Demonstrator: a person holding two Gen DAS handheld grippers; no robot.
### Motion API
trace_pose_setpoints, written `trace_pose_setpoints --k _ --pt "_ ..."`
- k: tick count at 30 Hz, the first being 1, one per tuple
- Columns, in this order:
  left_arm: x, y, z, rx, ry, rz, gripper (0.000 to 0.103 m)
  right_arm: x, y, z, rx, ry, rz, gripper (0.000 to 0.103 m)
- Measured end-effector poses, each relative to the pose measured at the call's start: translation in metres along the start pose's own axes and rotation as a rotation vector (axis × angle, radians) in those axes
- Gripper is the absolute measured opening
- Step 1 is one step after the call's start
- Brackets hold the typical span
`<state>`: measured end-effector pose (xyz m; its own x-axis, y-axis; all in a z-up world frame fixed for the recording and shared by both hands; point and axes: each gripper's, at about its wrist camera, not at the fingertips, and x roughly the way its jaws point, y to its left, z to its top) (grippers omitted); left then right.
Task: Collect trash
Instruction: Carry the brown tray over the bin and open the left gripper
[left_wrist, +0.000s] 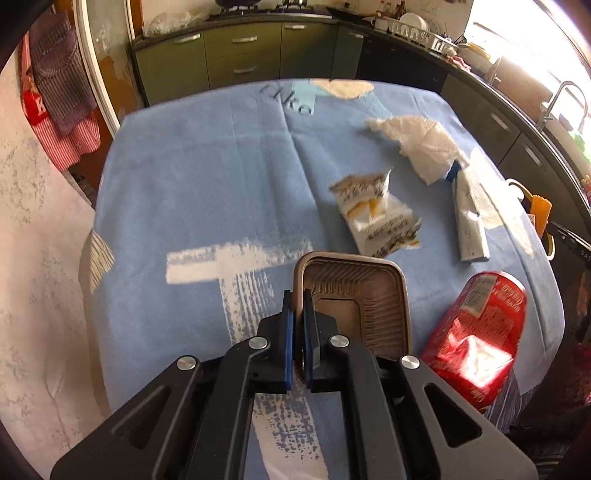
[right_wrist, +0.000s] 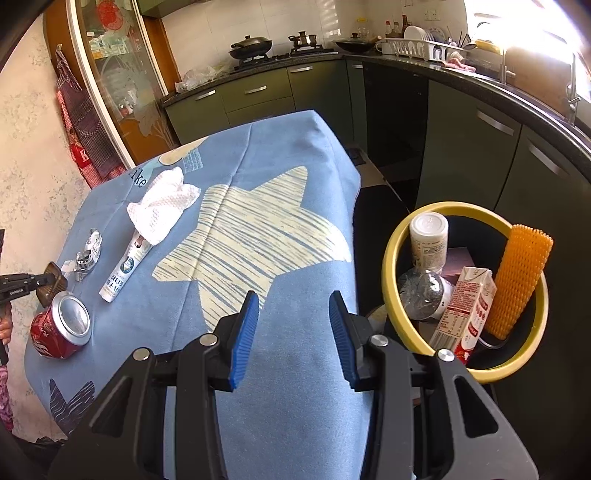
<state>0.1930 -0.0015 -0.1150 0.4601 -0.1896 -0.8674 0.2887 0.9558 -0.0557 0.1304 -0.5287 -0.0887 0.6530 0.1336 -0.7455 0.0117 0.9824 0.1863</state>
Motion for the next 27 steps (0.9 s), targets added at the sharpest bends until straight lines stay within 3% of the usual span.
trace_pose_setpoints --k 6,14,21,27 --pt "-0.034 -0.051 0.036 0.146 -0.067 -0.023 0.005 -0.03 -0.035 -0.009 0.085 -0.069 -0.087 0.038" --pt "-0.047 -0.198 0.099 0.451 -0.107 -0.189 0.005 -0.067 -0.108 -0.043 0.254 -0.106 -0.194 0.038" --pt "-0.013 -0.355 0.131 0.68 -0.053 -0.301 0.005 -0.079 -0.144 -0.068 0.333 -0.123 -0.194 0.038" --pt "0.043 -0.456 0.158 0.731 0.0 -0.337 0.005 -0.081 -0.166 -0.087 0.391 -0.119 -0.187 0.038"
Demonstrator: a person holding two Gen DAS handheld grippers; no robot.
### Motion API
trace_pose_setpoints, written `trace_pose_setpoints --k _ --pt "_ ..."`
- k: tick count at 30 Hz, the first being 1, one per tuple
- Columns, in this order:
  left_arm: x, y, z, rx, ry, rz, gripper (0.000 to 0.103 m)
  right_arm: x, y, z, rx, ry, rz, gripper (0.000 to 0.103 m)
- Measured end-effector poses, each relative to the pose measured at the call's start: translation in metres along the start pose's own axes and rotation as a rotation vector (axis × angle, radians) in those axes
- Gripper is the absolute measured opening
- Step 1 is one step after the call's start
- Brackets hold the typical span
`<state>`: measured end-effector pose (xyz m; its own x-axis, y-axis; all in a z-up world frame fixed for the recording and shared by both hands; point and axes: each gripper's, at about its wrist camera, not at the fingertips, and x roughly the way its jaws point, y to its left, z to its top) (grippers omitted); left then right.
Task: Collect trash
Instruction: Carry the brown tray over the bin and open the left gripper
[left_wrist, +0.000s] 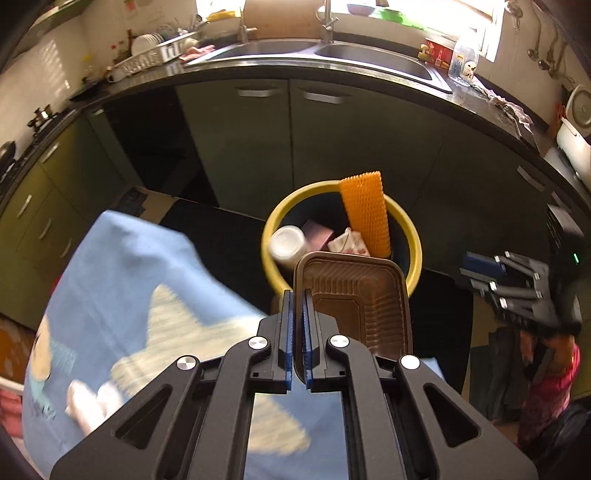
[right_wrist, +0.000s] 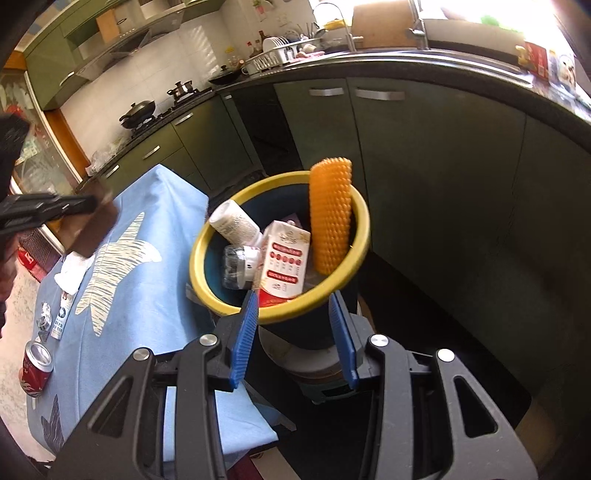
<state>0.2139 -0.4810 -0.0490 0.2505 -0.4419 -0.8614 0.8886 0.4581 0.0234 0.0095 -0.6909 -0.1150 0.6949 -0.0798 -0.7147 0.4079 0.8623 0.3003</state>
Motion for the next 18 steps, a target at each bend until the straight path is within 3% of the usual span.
trace_pose_setpoints --k 4,12,15,17,18 --pt "0.055 -0.011 0.041 -0.02 0.014 0.012 0.005 0.004 -0.014 -0.006 0.03 0.018 0.001 0.038" --pt "0.127 -0.022 0.079 -0.022 0.023 0.09 0.006 0.011 -0.018 -0.008 0.045 0.032 0.015 0.038" --pt "0.142 -0.025 0.085 -0.03 0.012 0.129 0.017 0.013 -0.015 -0.008 0.04 0.035 0.023 0.038" --pt "0.139 -0.024 0.088 -0.031 -0.008 0.144 0.039 0.013 -0.013 -0.009 0.036 0.04 0.026 0.039" --pt "0.132 -0.023 0.088 -0.037 -0.023 0.15 0.043 0.013 -0.012 -0.009 0.034 0.042 0.028 0.039"
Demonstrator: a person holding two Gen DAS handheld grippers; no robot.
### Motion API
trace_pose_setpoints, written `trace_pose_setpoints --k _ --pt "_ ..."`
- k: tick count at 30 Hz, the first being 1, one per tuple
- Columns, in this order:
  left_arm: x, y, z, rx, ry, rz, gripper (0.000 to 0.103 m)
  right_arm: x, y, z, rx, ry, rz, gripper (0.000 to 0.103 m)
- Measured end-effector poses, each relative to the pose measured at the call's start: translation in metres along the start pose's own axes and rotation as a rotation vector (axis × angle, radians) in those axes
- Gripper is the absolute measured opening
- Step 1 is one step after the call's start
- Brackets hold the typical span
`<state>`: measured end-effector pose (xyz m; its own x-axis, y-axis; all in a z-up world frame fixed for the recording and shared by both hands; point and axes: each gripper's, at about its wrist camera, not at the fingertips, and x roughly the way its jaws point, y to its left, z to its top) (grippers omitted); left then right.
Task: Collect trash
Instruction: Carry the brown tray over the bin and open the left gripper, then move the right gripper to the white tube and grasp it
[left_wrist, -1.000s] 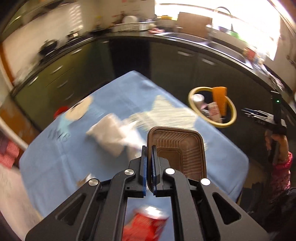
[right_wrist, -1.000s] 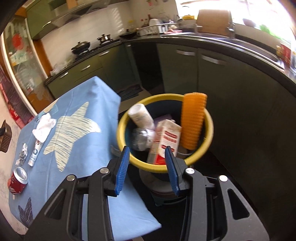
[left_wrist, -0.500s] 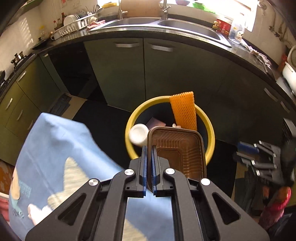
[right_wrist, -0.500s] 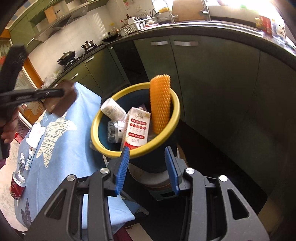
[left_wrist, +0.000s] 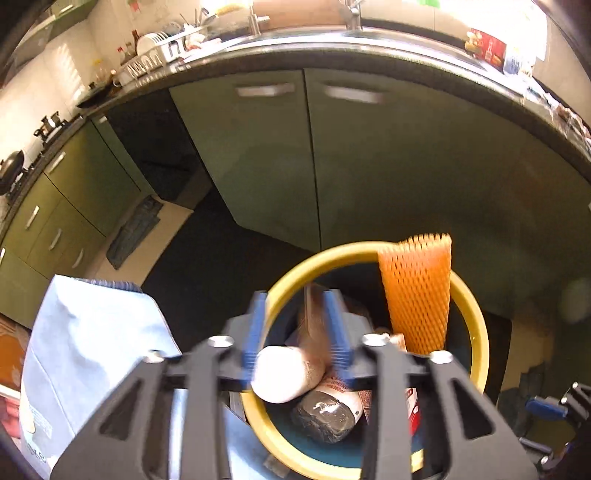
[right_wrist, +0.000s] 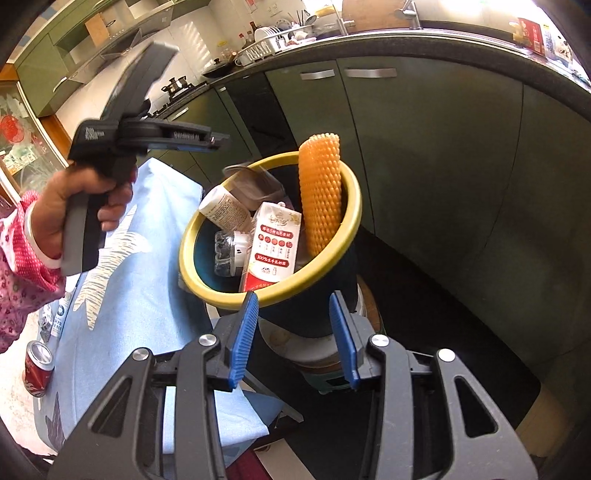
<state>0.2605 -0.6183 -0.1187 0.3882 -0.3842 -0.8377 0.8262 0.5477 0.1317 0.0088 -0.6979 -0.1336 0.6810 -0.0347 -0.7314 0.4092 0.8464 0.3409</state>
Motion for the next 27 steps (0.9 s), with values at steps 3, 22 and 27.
trace_pose_setpoints --k 3,22,27 --pt "-0.03 0.005 -0.004 0.006 -0.032 -0.007 0.045 0.0 0.004 0.0 -0.008 0.002 0.005 0.039" --pt "-0.329 0.123 -0.213 -0.333 -0.323 0.054 0.088 0.004 0.122 -0.01 -0.267 0.039 0.147 0.045" --pt "-0.371 0.154 -0.298 -0.449 -0.351 0.179 0.091 0.008 0.181 -0.015 -0.386 0.066 0.218 0.045"
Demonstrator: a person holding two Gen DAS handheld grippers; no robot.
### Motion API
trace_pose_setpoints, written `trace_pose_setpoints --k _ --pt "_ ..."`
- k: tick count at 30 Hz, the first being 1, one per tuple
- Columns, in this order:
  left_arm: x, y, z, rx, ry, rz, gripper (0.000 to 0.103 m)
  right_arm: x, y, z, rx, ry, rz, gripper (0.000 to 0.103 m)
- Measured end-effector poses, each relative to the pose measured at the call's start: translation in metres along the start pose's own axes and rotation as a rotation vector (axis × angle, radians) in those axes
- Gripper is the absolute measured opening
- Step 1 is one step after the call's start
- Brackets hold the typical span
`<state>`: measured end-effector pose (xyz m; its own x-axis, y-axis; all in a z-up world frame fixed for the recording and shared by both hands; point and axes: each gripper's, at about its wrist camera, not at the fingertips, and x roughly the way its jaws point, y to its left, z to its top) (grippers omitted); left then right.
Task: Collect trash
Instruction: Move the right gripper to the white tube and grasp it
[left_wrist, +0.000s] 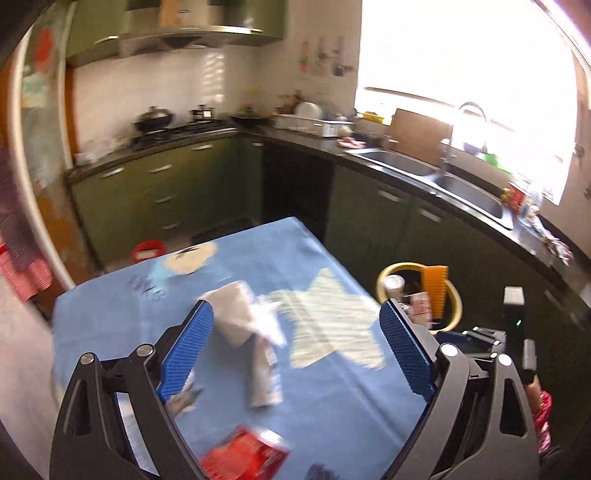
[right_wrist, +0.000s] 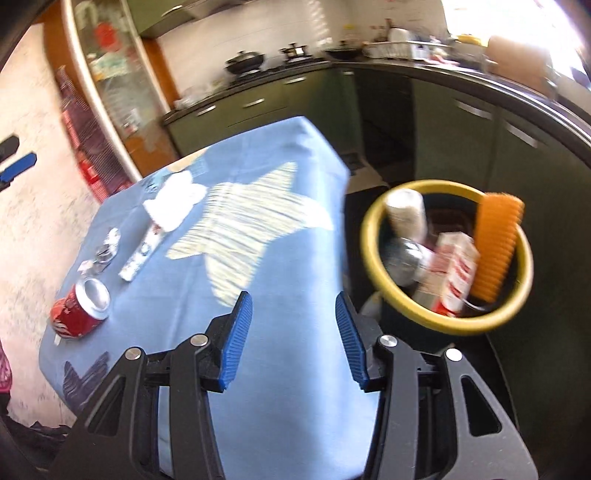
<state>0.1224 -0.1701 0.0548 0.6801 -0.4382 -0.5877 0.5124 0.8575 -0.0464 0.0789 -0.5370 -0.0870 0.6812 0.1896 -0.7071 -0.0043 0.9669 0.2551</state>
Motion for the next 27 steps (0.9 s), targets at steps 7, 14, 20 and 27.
trace_pose_setpoints --k 7,14,20,27 --pt "-0.049 0.086 -0.07 -0.173 -0.045 0.188 0.093 0.035 0.091 0.02 -0.137 0.043 0.14 0.045" --pt "-0.067 0.146 -0.124 -0.287 -0.043 0.254 0.093 0.052 0.191 0.017 -0.384 0.143 0.336 0.045" --pt "-0.062 0.162 -0.14 -0.315 -0.028 0.255 0.093 0.063 0.219 0.033 -0.481 0.188 0.325 0.047" --pt "-0.054 0.162 -0.142 -0.302 -0.018 0.238 0.092 0.123 0.199 0.052 -0.31 0.265 0.132 0.047"
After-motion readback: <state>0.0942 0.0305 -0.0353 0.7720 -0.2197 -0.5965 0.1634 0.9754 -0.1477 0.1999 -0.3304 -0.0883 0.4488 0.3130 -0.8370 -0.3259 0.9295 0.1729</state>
